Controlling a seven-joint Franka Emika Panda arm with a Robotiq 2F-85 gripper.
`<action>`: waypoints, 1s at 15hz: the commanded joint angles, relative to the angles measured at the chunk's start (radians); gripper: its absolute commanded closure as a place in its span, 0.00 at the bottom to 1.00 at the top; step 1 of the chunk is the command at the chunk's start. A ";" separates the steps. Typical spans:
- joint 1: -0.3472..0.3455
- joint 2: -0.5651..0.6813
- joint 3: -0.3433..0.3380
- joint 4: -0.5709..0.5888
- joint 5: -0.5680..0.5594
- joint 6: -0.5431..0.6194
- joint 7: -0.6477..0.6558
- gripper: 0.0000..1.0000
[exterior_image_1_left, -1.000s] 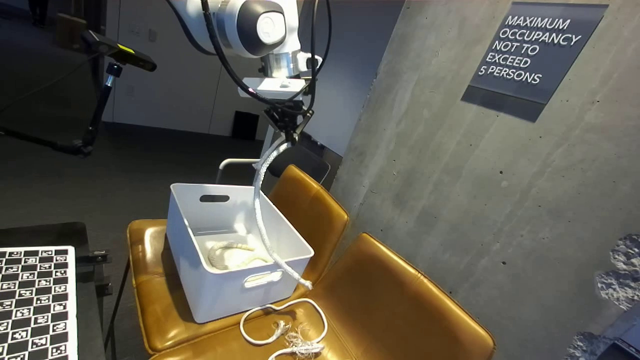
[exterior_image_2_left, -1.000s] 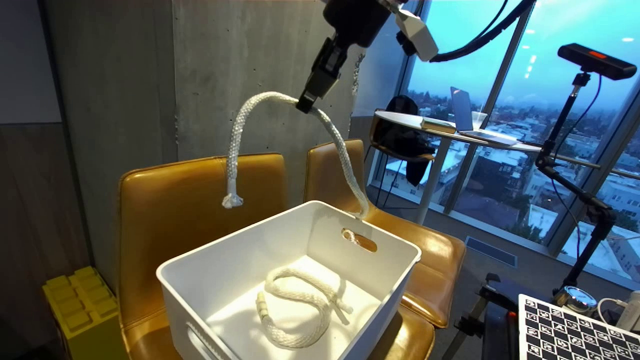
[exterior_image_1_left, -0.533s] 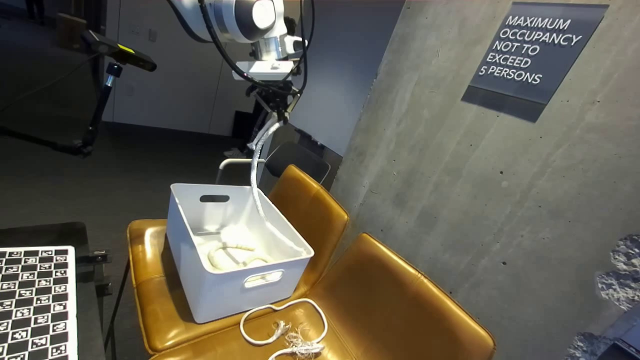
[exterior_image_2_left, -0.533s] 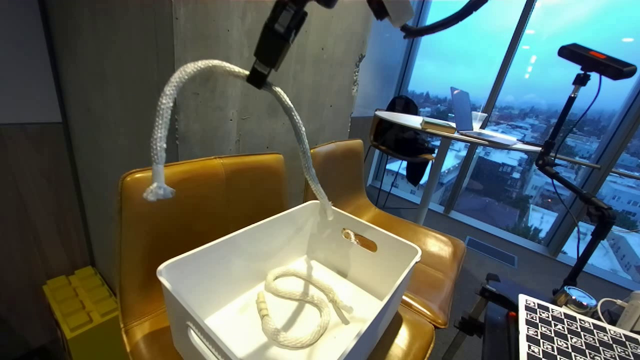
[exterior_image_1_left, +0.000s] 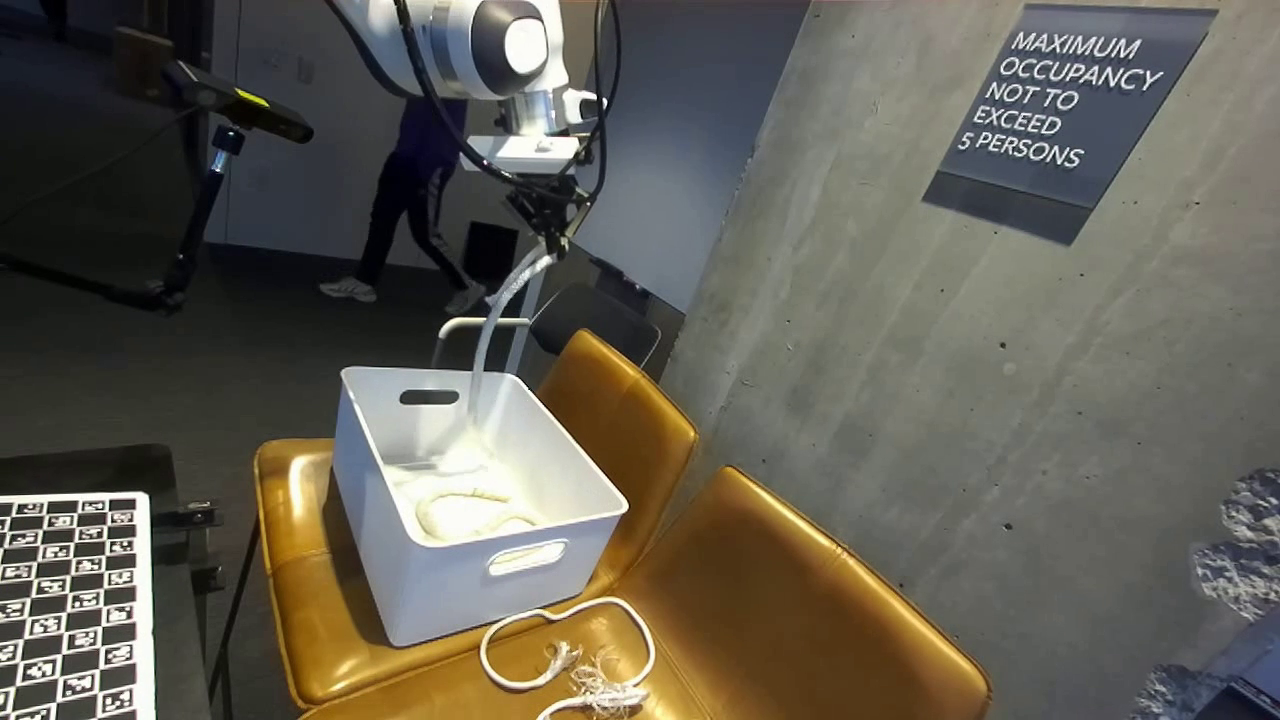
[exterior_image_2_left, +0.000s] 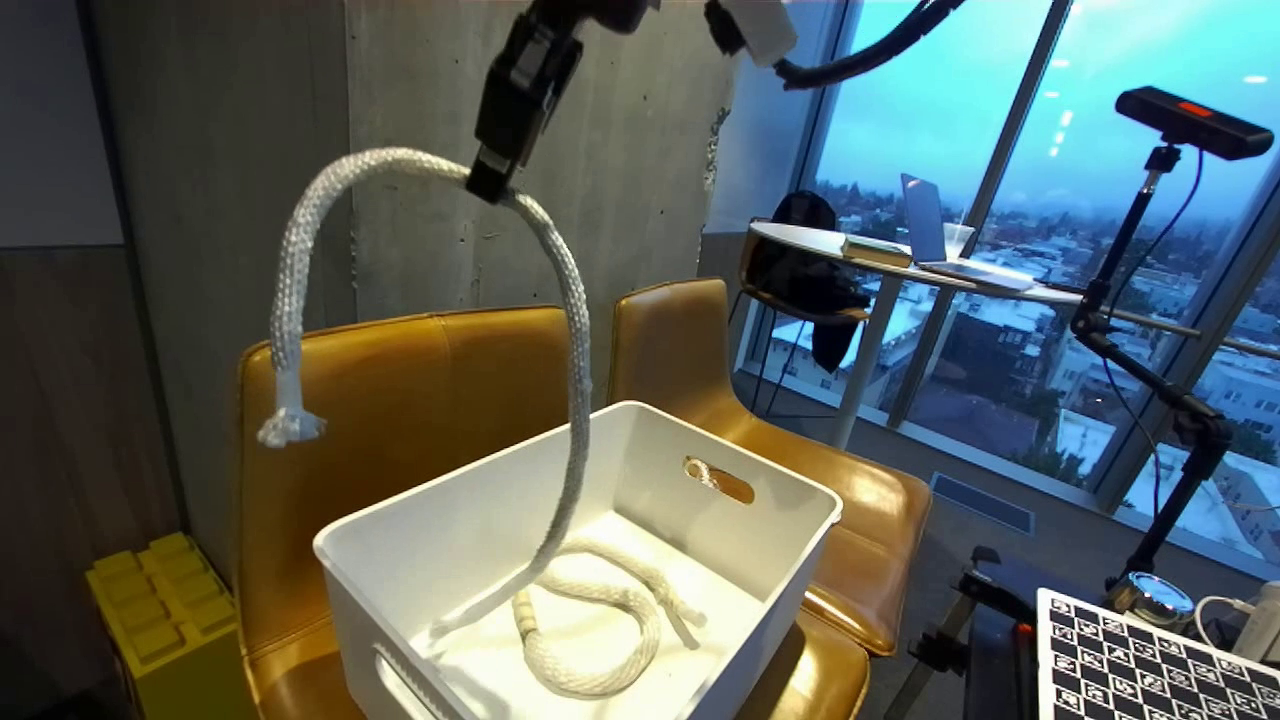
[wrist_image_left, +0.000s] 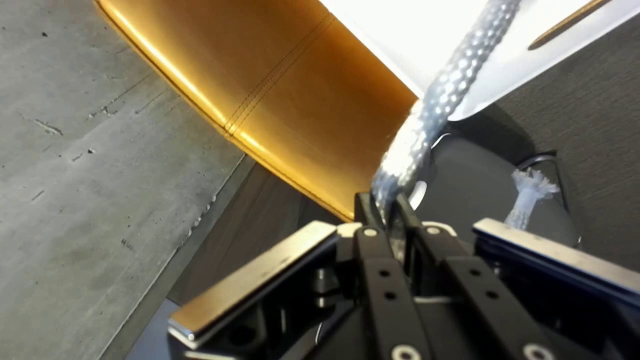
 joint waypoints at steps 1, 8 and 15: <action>-0.006 0.034 -0.015 -0.036 -0.040 0.017 0.032 0.97; -0.013 0.068 -0.041 -0.139 -0.056 0.038 0.044 0.97; -0.017 0.066 -0.052 -0.226 -0.064 0.063 0.056 0.65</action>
